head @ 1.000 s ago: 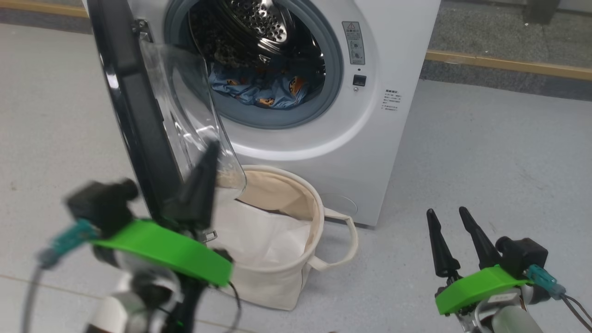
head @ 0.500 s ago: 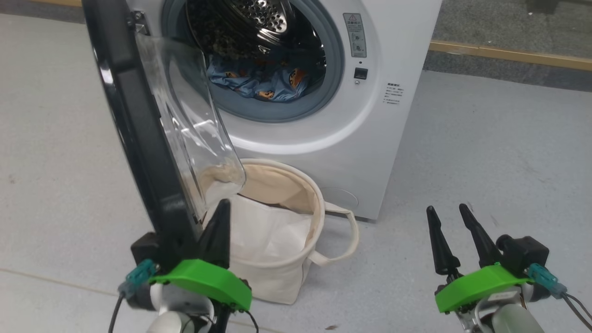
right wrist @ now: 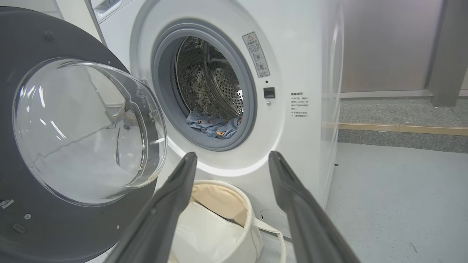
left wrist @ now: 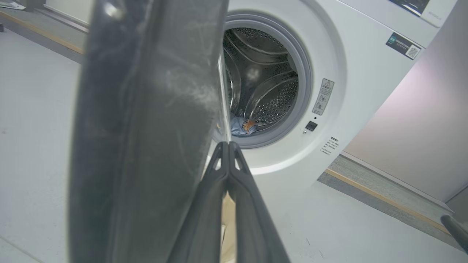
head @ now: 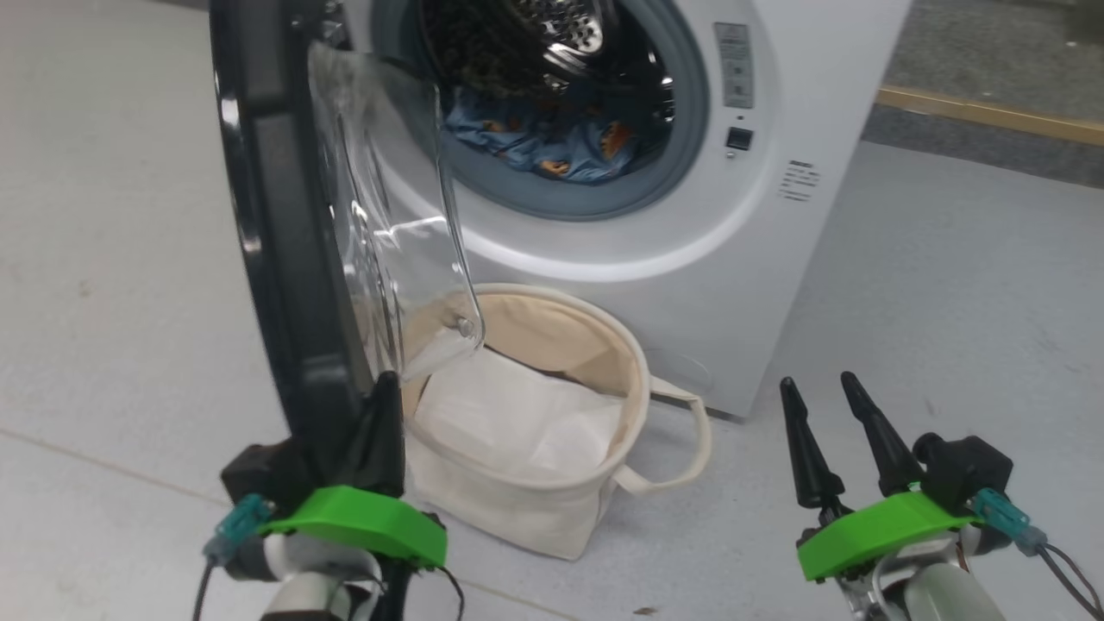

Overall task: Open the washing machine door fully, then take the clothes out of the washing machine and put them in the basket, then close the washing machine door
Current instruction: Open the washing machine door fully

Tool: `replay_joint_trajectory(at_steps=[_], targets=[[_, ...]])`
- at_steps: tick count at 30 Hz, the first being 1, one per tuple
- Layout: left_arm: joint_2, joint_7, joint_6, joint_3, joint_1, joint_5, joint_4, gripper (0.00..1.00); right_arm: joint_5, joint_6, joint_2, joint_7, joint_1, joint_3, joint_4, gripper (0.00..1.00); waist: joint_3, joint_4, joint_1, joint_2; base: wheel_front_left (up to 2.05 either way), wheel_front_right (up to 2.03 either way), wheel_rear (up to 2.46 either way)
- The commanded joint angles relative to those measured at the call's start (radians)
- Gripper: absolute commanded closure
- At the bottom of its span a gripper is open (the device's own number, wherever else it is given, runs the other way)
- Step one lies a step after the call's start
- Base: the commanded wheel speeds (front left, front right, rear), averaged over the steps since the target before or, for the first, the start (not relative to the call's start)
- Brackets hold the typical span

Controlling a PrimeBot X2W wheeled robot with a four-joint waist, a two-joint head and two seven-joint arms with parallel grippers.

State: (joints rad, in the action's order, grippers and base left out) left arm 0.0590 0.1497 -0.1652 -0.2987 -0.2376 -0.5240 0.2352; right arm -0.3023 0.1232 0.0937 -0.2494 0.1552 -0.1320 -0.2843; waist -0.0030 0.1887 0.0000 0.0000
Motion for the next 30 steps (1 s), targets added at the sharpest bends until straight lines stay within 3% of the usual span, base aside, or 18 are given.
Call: replay_joint_trajectory(at_steps=[1,13,23,30], targets=[[0.019,0.017,-0.004,0.059,-0.057,-0.005,-0.022,1.0,-0.002,0.008,-0.008,-0.012,0.026,-0.029,0.039,0.0,0.008,0.021,0.0,0.0,0.0,0.0,0.0],[0.119,0.064,-0.019,0.195,-0.103,-0.039,-0.005,1.0,0.015,0.008,-0.015,-0.012,0.074,-0.054,0.07,0.0,0.109,0.142,0.0,0.0,0.0,0.0,0.0],[0.174,0.099,0.034,0.287,-0.222,-0.079,0.105,1.0,0.036,0.008,0.028,-0.012,0.139,-0.075,0.076,0.0,0.226,0.215,0.0,0.0,0.0,0.0,0.0],[0.168,0.111,0.058,0.358,-0.325,-0.093,0.217,1.0,0.044,0.008,0.066,-0.001,0.166,-0.062,0.092,0.0,0.308,0.269,0.0,0.0,0.0,0.0,0.0]])
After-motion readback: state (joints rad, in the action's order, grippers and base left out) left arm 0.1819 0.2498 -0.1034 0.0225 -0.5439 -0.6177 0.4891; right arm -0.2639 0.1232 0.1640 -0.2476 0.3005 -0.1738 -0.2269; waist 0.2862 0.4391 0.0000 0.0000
